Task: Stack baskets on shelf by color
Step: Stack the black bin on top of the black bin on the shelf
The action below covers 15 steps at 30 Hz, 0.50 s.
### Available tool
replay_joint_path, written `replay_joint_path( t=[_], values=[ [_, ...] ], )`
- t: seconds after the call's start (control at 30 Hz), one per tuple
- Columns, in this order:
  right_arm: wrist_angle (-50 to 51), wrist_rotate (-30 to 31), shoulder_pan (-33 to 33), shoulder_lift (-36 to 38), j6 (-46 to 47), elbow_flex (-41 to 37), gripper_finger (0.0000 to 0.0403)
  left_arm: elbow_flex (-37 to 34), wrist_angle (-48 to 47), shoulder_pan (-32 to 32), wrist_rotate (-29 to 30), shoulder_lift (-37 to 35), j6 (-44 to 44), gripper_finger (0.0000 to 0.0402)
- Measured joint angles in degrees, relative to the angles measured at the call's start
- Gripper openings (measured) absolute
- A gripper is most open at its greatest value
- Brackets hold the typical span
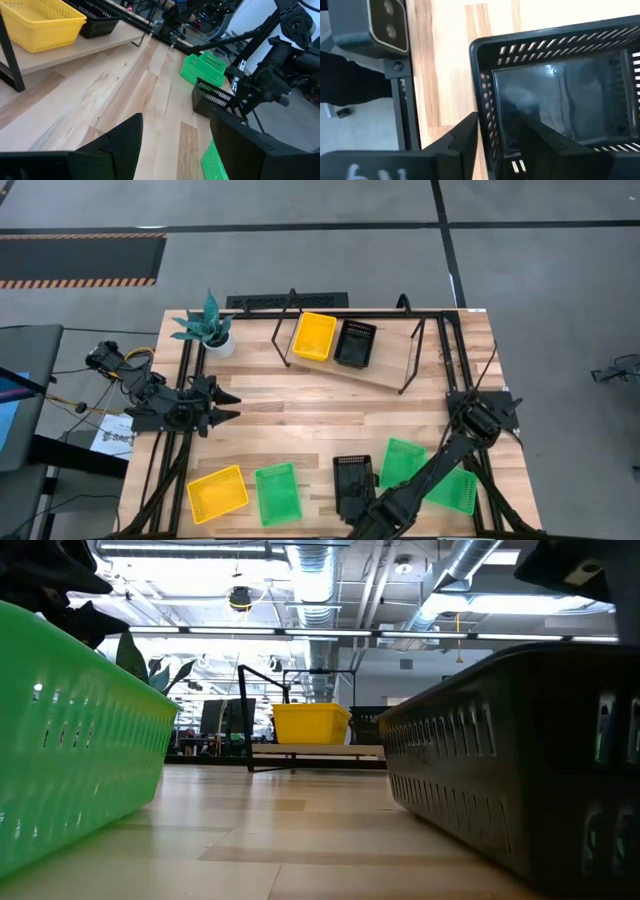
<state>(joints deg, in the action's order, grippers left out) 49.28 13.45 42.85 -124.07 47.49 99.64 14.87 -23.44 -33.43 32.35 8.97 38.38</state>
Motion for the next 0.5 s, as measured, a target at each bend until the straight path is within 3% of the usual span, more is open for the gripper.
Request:
replay_joint_path(
  t=[0.2, 0.33, 0.5],
  values=[
    [-0.1, -0.1, -0.5, -0.1, 1.5, -1.3, 0.0089, 0.0, 0.0, 0.0, -1.5, 0.0, 1.4, 0.0221],
    [-0.3, -0.1, -1.6, 0.0, 1.3, -1.3, 0.0020, 0.0, 0.0, 0.0, -2.0, 0.0, 1.5, 0.0221],
    [-0.6, 0.0, -3.4, 0.3, -0.3, -1.4, 0.0016, 0.0, 0.1, 0.0, -2.0, 0.0, 1.5, 0.0221]
  ],
)
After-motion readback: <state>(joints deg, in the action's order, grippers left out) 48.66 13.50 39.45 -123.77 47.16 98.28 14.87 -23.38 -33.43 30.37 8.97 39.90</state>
